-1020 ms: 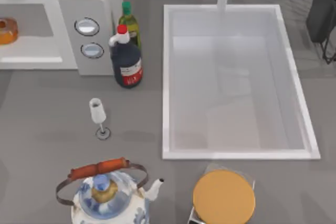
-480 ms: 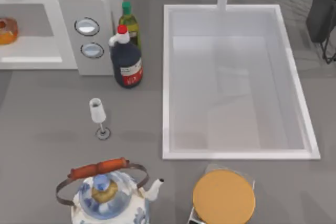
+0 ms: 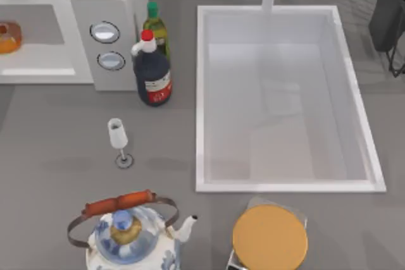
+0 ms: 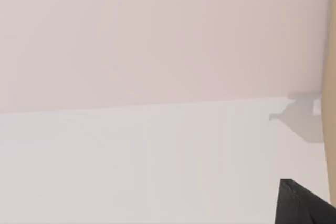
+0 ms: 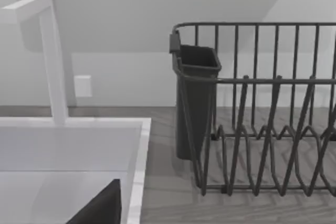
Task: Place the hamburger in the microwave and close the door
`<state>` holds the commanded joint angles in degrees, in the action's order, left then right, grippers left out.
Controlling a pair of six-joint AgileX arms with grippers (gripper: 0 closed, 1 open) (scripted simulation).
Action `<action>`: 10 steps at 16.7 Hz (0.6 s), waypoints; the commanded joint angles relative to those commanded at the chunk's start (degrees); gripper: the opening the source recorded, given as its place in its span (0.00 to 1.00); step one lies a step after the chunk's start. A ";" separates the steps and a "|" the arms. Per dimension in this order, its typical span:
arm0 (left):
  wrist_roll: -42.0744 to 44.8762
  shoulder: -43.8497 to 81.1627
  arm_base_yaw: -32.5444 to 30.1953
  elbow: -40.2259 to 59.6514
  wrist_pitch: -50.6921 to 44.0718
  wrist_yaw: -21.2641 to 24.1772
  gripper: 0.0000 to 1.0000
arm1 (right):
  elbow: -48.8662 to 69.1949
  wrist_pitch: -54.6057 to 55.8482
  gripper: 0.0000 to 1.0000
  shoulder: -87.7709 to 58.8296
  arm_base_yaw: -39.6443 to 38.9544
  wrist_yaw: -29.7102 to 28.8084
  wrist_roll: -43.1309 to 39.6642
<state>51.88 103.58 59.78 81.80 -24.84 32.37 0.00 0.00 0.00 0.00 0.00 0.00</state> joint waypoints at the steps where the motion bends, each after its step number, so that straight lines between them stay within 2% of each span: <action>1: -0.17 0.39 -0.52 -1.54 2.10 0.20 0.00 | 0.00 0.00 1.00 0.00 0.00 0.00 0.00; 6: 0.38 3.04 -0.17 -13.58 3.65 3.80 0.00 | 0.00 0.00 1.00 0.00 0.00 0.00 0.00; 10: 1.49 4.35 0.66 -16.85 2.79 6.33 0.00 | 0.00 0.00 1.00 0.00 0.00 0.00 0.00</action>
<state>53.37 107.93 60.44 64.94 -22.05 38.70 0.00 0.00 0.00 0.00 0.00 0.00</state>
